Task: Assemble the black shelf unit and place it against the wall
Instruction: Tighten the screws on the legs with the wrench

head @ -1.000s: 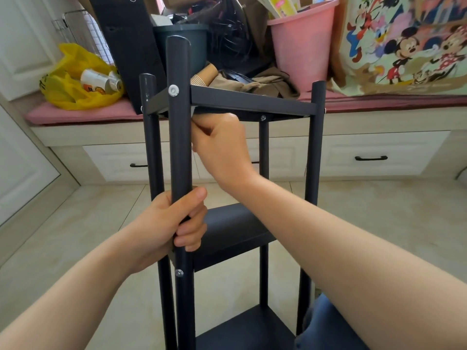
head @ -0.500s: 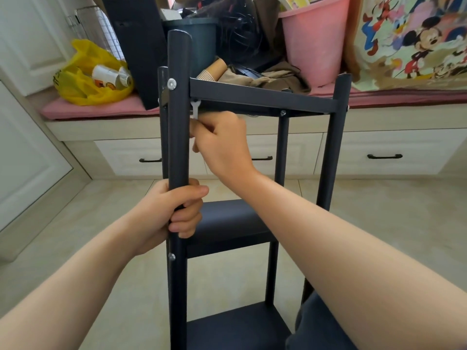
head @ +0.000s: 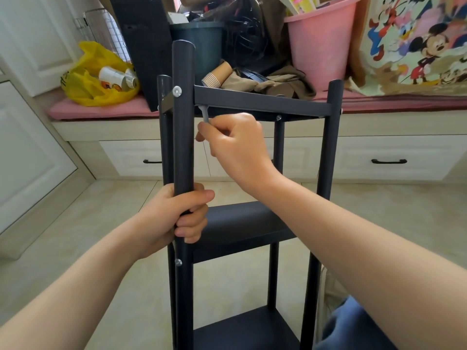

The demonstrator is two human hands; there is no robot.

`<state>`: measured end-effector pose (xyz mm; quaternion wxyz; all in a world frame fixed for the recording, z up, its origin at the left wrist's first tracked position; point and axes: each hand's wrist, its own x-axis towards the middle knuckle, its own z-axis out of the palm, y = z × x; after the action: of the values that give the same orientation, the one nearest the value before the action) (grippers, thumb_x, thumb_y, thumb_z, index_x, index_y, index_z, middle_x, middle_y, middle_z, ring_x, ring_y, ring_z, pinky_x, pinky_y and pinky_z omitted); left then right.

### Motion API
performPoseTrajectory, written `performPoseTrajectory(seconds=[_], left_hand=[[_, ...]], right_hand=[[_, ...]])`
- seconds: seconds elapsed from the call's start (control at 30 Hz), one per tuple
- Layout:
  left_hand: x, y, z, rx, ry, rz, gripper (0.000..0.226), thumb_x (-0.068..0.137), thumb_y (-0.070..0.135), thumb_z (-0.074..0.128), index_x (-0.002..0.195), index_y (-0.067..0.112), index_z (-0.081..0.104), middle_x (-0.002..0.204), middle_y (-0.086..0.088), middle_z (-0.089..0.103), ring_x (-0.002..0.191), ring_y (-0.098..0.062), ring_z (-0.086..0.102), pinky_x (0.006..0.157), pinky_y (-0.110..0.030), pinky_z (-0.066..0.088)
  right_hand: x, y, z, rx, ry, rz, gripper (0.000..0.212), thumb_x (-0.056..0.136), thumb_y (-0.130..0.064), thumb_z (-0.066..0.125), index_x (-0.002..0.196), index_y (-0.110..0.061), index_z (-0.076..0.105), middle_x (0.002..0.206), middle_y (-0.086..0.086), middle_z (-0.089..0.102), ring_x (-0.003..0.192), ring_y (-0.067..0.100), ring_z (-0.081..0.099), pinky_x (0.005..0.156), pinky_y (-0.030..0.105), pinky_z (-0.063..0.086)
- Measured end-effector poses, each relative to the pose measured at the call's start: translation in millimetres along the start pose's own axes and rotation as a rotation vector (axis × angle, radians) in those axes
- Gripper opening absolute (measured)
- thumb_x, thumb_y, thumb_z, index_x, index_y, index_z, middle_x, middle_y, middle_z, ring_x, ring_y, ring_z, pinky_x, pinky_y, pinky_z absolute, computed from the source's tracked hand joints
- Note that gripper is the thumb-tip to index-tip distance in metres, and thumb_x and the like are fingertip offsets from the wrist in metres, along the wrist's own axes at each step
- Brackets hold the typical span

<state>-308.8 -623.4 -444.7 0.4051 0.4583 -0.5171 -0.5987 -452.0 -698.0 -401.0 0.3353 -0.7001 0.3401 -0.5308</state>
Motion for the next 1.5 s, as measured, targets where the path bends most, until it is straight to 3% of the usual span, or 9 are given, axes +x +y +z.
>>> performPoseTrajectory(seconds=[0.13,0.3,0.37,0.57,0.83,1.0,1.2,1.37,1.5], left_hand=[[-0.7,0.4,1.5,0.026,0.027,0.011,0.043,0.082,0.031,0.072,0.06,0.014,0.04,0.045,0.0,0.029,0.037,-0.015,0.028,0.043,-0.025,0.035],[-2.4,-2.9,10.2,0.323,0.293,0.287,0.01,0.097,0.022,0.065,0.1,0.023,0.056,0.052,-0.007,0.048,0.041,-0.025,0.046,0.051,-0.029,0.049],[-1.8,-5.8,12.8,0.389,0.35,0.387,0.019,0.1,0.014,0.061,0.109,0.026,0.049,0.052,-0.003,0.05,0.042,-0.025,0.048,0.051,-0.027,0.049],[1.3,-4.8,13.1,0.326,0.336,0.372,0.019,0.1,0.007,0.058,0.101,0.02,0.044,0.052,0.001,0.044,0.04,-0.021,0.04,0.047,-0.031,0.046],[3.5,-1.7,3.9,0.284,0.272,0.308,0.024,0.1,0.003,0.056,0.097,0.021,0.041,0.052,-0.002,0.04,0.042,-0.022,0.036,0.048,-0.032,0.045],[6.0,-0.5,2.8,0.271,0.24,0.295,0.027,0.098,0.006,0.06,0.091,0.022,0.039,0.053,-0.008,0.037,0.042,-0.024,0.034,0.049,-0.034,0.043],[6.4,0.6,4.7,0.287,0.209,0.295,0.027,0.096,0.011,0.061,0.088,0.021,0.036,0.048,-0.007,0.037,0.042,-0.026,0.034,0.049,-0.033,0.043],[6.4,0.0,3.0,0.315,0.229,0.29,0.028,0.1,0.005,0.058,0.089,0.019,0.035,0.047,-0.008,0.037,0.043,-0.027,0.035,0.05,-0.033,0.043],[3.1,1.7,3.6,0.303,0.217,0.281,0.028,0.09,0.018,0.062,0.086,0.019,0.035,0.048,-0.011,0.036,0.045,-0.028,0.035,0.051,-0.035,0.045]], right_hand=[[2.1,-2.0,-0.9,0.026,0.003,-0.017,0.033,0.096,-0.012,0.058,0.077,0.014,0.068,0.067,0.029,0.06,0.069,0.041,0.054,0.072,0.046,0.047],[3.6,2.0,-0.4,0.044,0.049,-0.043,0.033,0.096,-0.008,0.059,0.069,0.01,0.068,0.06,0.02,0.063,0.063,0.034,0.058,0.07,0.043,0.048],[3.6,4.4,0.1,0.035,0.062,-0.051,0.03,0.096,-0.008,0.059,0.072,0.006,0.071,0.059,0.016,0.063,0.062,0.03,0.059,0.07,0.042,0.049],[5.2,10.6,4.5,-0.017,0.079,-0.076,0.029,0.096,-0.011,0.061,0.071,0.0,0.072,0.061,0.007,0.066,0.06,0.017,0.061,0.073,0.035,0.049],[8.7,17.3,26.3,-0.01,0.129,-0.084,0.024,0.097,-0.011,0.061,0.077,-0.003,0.072,0.066,0.002,0.068,0.058,0.002,0.057,0.062,0.009,0.043],[13.7,21.8,33.7,0.063,0.162,-0.096,0.028,0.095,-0.007,0.062,0.068,-0.004,0.067,0.059,-0.007,0.057,0.055,-0.001,0.052,0.06,0.009,0.039],[18.5,20.6,35.1,0.033,0.202,-0.107,0.055,0.094,-0.006,0.063,0.054,-0.034,0.036,0.045,-0.016,0.037,0.051,0.0,0.044,0.055,0.009,0.032],[16.3,19.7,27.0,0.006,0.109,-0.089,0.037,0.095,-0.008,0.061,0.059,-0.006,0.057,0.053,0.005,0.055,0.056,0.019,0.051,0.059,0.028,0.042],[13.6,13.6,14.7,-0.008,0.002,-0.02,0.041,0.092,-0.006,0.061,0.053,-0.009,0.051,0.046,-0.004,0.044,0.05,0.013,0.039,0.055,0.027,0.038]])
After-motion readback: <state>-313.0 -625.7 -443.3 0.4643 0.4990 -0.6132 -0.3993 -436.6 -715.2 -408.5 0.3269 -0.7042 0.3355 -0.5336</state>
